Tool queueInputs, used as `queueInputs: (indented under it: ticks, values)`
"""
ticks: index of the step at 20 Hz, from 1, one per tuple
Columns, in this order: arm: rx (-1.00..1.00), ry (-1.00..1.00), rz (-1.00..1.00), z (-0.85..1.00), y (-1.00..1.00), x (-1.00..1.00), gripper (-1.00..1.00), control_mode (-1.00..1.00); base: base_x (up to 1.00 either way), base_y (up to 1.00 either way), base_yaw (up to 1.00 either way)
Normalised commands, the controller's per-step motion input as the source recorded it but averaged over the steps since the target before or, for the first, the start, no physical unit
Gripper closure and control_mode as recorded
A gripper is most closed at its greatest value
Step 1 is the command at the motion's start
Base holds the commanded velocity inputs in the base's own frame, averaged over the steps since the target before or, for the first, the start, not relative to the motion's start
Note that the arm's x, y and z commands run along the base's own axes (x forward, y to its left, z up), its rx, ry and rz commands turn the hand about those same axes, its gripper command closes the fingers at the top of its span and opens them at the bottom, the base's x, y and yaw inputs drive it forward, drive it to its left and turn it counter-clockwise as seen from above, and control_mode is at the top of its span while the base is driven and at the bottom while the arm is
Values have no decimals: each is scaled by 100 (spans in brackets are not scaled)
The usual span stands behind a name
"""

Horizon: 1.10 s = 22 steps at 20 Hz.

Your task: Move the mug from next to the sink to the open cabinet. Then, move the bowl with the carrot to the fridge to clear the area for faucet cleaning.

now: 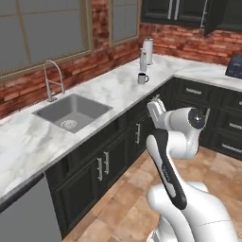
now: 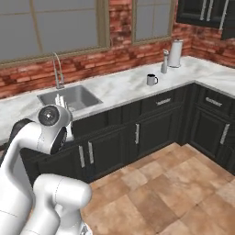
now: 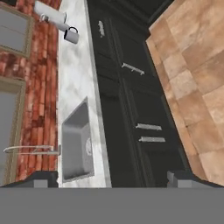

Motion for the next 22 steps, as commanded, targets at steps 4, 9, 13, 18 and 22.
queueInputs:
  ticks: [4, 9, 13, 18, 22]
  values:
    - [0, 0, 0, 0, 0, 0, -100, 100, 100, -81, 0]
    - [0, 0, 0, 0, 0, 0, -100, 100, 100, -78, 0]
    - [0, 0, 0, 0, 0, 0, -100, 100, 100, -71, 0]
    - [0, 0, 0, 0, 0, 0, -100, 100, 100, -53, 0]
    - [0, 0, 0, 0, 0, 0, -100, 100, 100, -26, 11]
